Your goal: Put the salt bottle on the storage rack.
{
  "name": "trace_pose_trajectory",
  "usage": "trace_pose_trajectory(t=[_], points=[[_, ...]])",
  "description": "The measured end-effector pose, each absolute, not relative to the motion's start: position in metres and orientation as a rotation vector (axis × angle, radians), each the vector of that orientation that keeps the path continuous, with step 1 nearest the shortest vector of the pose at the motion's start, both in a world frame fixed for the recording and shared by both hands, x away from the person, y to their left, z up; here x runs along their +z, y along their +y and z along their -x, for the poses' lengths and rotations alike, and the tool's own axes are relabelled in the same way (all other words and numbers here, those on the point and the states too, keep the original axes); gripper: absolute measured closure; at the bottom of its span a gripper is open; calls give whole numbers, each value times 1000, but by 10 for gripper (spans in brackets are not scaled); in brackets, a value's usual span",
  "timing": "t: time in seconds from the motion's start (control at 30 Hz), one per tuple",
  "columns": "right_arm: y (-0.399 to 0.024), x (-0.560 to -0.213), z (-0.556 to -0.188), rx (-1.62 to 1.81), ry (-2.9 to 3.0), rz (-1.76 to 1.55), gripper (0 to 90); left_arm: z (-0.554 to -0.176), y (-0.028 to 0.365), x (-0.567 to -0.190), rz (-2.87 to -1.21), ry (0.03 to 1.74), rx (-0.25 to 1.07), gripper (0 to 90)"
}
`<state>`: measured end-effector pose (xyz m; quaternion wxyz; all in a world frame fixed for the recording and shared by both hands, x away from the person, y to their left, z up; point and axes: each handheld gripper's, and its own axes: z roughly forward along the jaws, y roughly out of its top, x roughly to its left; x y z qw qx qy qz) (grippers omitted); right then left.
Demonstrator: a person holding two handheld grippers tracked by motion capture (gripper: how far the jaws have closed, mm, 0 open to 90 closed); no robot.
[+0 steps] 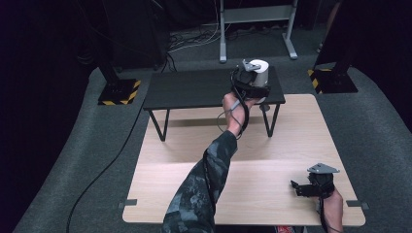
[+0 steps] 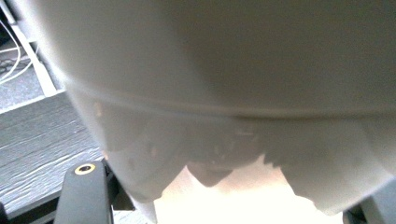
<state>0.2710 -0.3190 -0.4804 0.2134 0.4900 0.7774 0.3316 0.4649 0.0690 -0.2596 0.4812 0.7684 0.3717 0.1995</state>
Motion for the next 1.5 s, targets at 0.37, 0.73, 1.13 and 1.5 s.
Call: trace_pose_trajectory(t=[0.37, 0.73, 1.13, 1.5], points=[[-320, -480, -272, 925, 2161, -1365, 0, -483, 38, -266, -1899, 931, 482, 300], [-320, -480, -272, 922, 2167, -1357, 0, -495, 23, -277, -1915, 964, 481, 300], [-320, -480, -271, 921, 2166, -1354, 0, -493, 17, -287, -1905, 942, 554, 298], [-319, -480, -271, 920, 2165, -1353, 0, -484, 25, -290, -1854, 946, 580, 87]])
